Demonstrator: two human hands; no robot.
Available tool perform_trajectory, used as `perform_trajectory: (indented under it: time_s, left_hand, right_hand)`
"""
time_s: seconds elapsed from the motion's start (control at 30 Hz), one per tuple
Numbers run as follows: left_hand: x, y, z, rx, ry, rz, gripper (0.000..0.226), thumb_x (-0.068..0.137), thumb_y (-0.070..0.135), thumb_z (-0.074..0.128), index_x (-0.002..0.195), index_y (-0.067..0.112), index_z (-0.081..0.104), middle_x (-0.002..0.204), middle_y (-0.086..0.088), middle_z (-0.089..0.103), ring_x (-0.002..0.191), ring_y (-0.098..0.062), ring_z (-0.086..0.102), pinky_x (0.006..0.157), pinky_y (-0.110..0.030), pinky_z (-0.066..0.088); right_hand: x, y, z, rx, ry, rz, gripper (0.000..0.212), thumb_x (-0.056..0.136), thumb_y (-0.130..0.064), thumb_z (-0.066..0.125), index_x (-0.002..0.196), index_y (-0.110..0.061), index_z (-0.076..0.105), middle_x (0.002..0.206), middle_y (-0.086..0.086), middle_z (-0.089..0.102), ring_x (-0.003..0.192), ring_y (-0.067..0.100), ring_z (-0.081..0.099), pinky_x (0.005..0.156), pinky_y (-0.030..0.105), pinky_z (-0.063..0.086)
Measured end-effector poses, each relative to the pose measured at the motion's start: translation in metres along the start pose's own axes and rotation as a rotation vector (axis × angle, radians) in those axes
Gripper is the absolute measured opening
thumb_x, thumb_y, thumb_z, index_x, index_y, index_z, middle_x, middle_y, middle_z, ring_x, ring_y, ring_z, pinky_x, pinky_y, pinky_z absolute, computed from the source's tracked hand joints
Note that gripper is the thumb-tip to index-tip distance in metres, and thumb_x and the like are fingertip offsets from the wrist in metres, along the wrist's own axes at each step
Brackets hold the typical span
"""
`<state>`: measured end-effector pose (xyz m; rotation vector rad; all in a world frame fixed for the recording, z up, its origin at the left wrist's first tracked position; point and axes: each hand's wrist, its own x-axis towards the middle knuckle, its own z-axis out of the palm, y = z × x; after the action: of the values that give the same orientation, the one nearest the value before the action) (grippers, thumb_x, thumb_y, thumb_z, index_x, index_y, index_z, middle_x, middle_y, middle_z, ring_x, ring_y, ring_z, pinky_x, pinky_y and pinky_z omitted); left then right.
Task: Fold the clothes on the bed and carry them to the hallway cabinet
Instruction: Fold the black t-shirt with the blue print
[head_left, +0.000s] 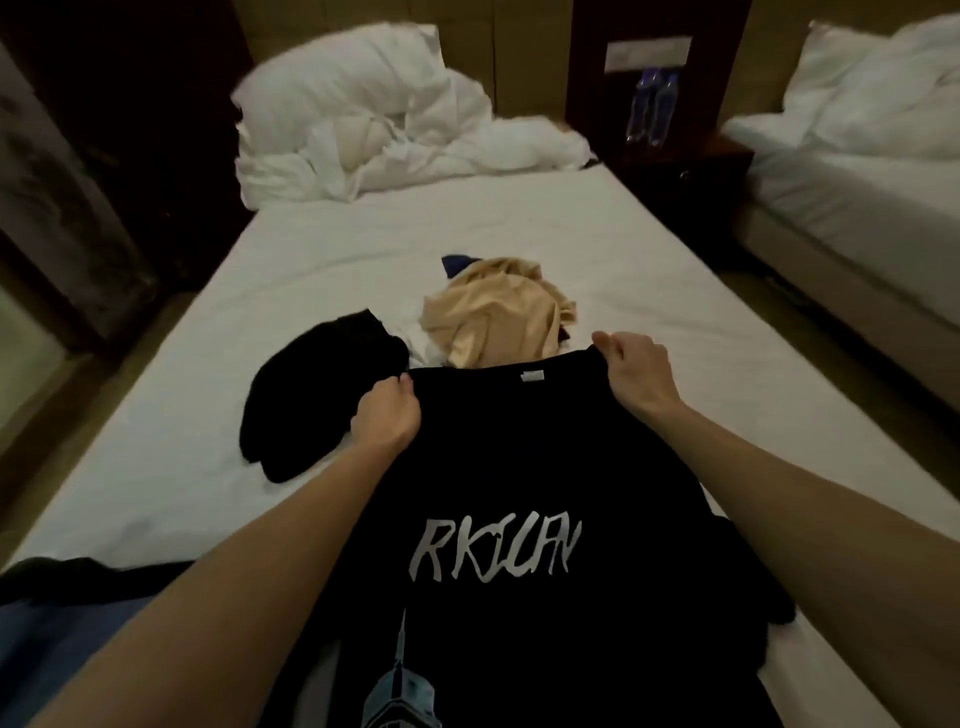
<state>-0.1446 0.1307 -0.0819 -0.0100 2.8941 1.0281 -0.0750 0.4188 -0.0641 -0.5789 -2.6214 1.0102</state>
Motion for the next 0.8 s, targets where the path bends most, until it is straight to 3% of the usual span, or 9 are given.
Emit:
perform_trajectory:
  time_s: [0.1,0.23,0.37,0.47,0.63,0.8]
  left_hand:
    - [0.017,-0.025,0.047,0.071,0.067,0.019,0.041,0.108,0.033,0.029,0.095,0.008,0.059,0.096,-0.012,0.062,0.099,-0.034,0.06,0.077,-0.036,0.042]
    - [0.021,-0.049,0.081,0.208,0.165,0.154,0.035,0.106,0.036,0.037,0.11,0.011,0.061,0.104,-0.011,0.066,0.097,-0.031,0.062,0.07,-0.033,0.039]
    - [0.028,-0.054,0.081,0.241,0.178,0.209,0.028,0.102,0.041,0.042,0.1,0.016,0.055,0.097,-0.004,0.061,0.092,-0.026,0.061,0.069,-0.036,0.044]
    - [0.021,-0.053,0.066,0.184,0.092,0.228,0.024,0.099,0.033,0.052,0.113,0.013,0.054,0.111,-0.007,0.06,0.102,-0.026,0.059,0.08,-0.04,0.049]
    - [-0.024,-0.048,0.025,0.361,-0.069,0.166,0.058,0.092,0.04,0.061,0.137,0.008,0.042,0.134,-0.014,0.046,0.12,-0.032,0.052,0.096,-0.043,0.046]
    - [-0.084,-0.06,-0.021,0.665,-0.419,0.004,0.093,0.078,0.065,0.069,0.14,0.005,0.036,0.142,-0.014,0.037,0.125,-0.032,0.05,0.103,-0.046,0.045]
  right_hand:
    - [0.019,0.035,0.047,-0.057,-0.036,0.041,0.052,0.104,-0.045,0.038,0.076,-0.005,0.056,0.072,0.005,0.055,0.075,0.029,0.053,0.064,0.039,0.035]
    - [0.026,0.075,0.081,-0.155,-0.029,0.03,0.045,0.104,-0.039,0.042,0.072,-0.009,0.052,0.081,0.008,0.051,0.078,0.028,0.051,0.067,0.034,0.031]
    - [0.021,0.085,0.089,-0.335,0.005,-0.06,0.04,0.103,-0.042,0.04,0.091,-0.012,0.065,0.087,0.002,0.047,0.088,0.029,0.052,0.074,0.038,0.035]
    - [0.008,0.075,0.076,-0.363,-0.016,0.013,0.041,0.101,-0.052,0.036,0.101,-0.019,0.06,0.099,0.001,0.052,0.102,0.027,0.052,0.083,0.041,0.034]
    - [-0.027,0.075,0.026,-0.355,-0.234,0.158,0.056,0.096,-0.06,0.043,0.134,-0.019,0.048,0.134,0.009,0.048,0.126,0.03,0.043,0.1,0.047,0.036]
    - [-0.072,0.1,-0.03,-0.299,-0.562,0.25,0.07,0.086,-0.068,0.055,0.126,-0.012,0.053,0.119,0.011,0.054,0.109,0.032,0.053,0.097,0.046,0.046]
